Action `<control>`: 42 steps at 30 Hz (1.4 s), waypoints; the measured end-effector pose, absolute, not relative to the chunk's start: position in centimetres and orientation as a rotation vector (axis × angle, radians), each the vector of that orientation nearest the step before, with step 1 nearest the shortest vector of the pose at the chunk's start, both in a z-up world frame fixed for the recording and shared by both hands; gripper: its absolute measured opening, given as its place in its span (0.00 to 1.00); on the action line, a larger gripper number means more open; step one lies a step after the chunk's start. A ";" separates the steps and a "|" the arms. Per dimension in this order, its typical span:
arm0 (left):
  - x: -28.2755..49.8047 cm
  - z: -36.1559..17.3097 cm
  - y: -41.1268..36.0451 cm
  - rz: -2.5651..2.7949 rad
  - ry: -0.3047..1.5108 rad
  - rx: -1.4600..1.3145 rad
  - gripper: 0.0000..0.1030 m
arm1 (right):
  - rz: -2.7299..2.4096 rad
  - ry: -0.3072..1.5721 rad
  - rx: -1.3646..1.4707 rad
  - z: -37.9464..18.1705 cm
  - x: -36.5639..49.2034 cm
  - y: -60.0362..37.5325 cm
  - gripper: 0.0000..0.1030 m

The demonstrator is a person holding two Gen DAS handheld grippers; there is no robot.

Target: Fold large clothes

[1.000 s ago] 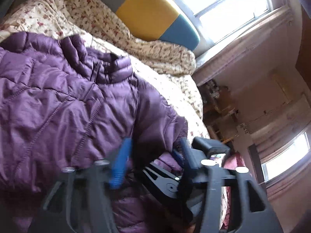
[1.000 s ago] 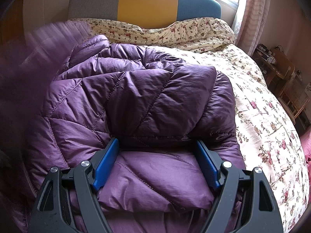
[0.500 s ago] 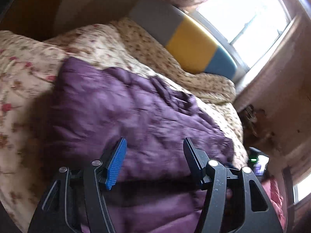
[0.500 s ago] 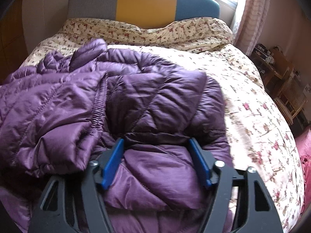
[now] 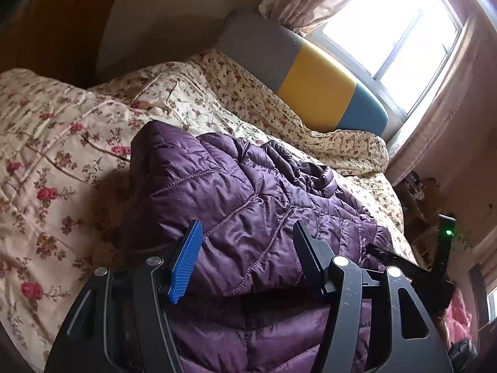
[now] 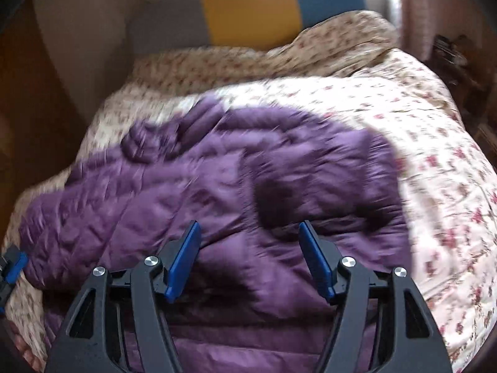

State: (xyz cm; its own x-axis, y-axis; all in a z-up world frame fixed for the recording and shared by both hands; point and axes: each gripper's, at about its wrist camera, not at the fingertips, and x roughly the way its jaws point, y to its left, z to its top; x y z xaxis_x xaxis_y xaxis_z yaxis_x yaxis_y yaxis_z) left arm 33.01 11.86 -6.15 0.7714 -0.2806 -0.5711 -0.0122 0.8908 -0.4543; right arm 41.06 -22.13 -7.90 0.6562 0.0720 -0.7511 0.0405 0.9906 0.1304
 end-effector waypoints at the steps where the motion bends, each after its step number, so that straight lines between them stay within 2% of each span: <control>1: 33.1 -6.1 12.0 -0.153 0.678 -0.457 0.58 | 0.024 0.866 0.128 -8.2 41.3 -21.7 0.28; 2: 33.1 -6.1 12.1 -0.154 0.677 -0.459 0.58 | 0.017 0.870 0.108 -8.5 41.4 -21.3 0.24; 4: 33.3 -6.0 12.4 -0.151 0.671 -0.459 0.58 | -0.014 0.853 0.054 -8.7 41.2 -21.0 0.09; 13: 36.4 -6.9 11.8 -0.143 0.699 -0.412 0.58 | -0.176 0.861 -0.075 -10.0 40.4 -24.2 0.07; 20: 39.6 -12.1 10.0 -0.113 0.879 -0.316 0.58 | -0.188 0.861 -0.096 -12.1 40.1 -25.2 0.08; 28: 39.3 -12.6 9.2 -0.080 0.868 -0.256 0.58 | -0.187 0.826 -0.098 -12.5 39.8 -25.0 0.10; 29: 39.2 -12.2 9.1 -0.078 0.869 -0.250 0.58 | -0.189 0.828 -0.103 -12.2 39.8 -25.0 0.11; 30: 39.1 -11.8 9.0 -0.072 0.869 -0.246 0.62 | -0.194 0.831 -0.104 -12.0 39.8 -25.0 0.15; 31: 38.8 -11.3 9.0 -0.068 0.860 -0.242 0.70 | -0.200 0.828 -0.098 -11.6 39.8 -25.1 0.24; 32: 38.4 -10.7 9.0 -0.056 0.841 -0.234 0.71 | -0.208 0.822 -0.092 -11.1 39.7 -25.4 0.31; 33: 38.0 -10.1 9.1 -0.045 0.821 -0.224 0.72 | -0.215 0.816 -0.089 -10.8 39.6 -25.5 0.44; 34: 37.9 -9.6 9.1 -0.043 0.804 -0.219 0.72 | -0.215 0.803 -0.083 -10.2 39.4 -25.6 0.48; 42: 38.1 -6.6 8.9 -0.052 0.717 -0.189 0.72 | -0.164 0.698 -0.080 -6.7 39.3 -23.1 0.49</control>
